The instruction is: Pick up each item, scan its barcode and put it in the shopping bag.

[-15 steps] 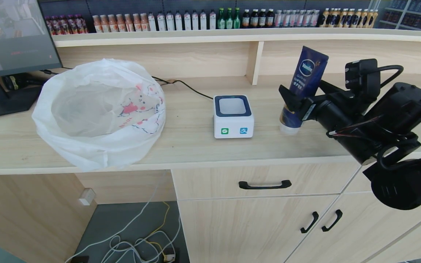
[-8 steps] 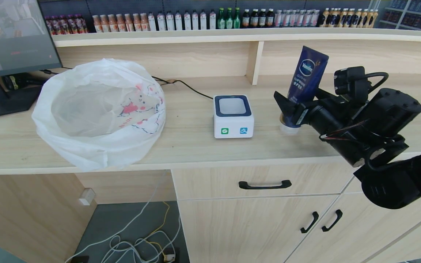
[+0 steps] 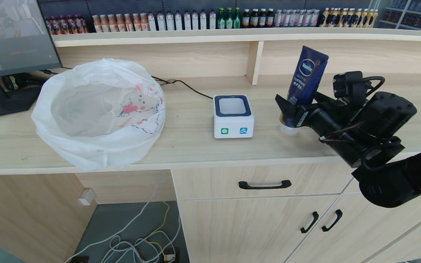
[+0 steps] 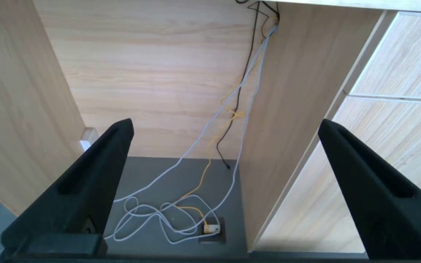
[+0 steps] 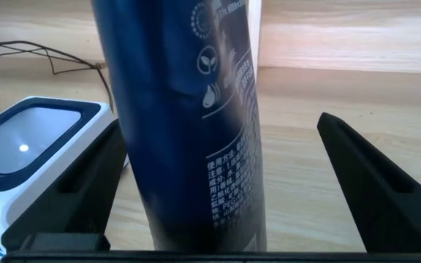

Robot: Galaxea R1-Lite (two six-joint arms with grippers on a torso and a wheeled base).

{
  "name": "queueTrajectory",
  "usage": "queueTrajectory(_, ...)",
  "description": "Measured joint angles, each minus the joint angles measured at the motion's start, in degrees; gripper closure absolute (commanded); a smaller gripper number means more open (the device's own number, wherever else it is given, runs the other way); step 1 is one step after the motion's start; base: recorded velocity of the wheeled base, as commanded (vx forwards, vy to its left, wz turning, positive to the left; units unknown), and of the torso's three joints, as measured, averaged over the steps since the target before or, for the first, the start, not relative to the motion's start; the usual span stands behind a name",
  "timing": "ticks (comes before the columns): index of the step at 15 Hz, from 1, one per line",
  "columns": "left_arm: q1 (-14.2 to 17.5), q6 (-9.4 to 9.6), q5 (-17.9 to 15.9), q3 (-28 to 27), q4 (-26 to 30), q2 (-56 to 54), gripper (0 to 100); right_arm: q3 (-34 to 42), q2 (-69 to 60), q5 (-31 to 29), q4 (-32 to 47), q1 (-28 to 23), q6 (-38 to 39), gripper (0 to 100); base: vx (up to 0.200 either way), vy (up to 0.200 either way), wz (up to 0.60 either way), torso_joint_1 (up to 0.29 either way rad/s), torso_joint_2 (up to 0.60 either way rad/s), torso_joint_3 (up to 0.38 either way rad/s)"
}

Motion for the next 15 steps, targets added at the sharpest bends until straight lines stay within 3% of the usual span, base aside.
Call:
queueTrajectory(6, 0.0, 0.00, 0.0, 0.0, 0.0, 0.0, 0, 0.1, 0.5, 0.0, -0.4, 0.1, 0.1, 0, 0.000, 0.000, 0.00, 0.000, 0.00, 0.000)
queueTrajectory(7, 0.0, 0.00, 0.0, 0.0, 0.0, 0.0, 0, 0.1, 0.5, 0.0, -0.4, 0.1, 0.1, 100, 0.000, 0.000, 0.00, 0.000, 0.00, 0.000)
queueTrajectory(15, 0.0, 0.00, 0.0, 0.0, 0.0, 0.0, 0, 2.3, -1.0, 1.2, -0.7, 0.1, 0.1, 100, 0.000, 0.000, 0.00, 0.000, 0.00, 0.000)
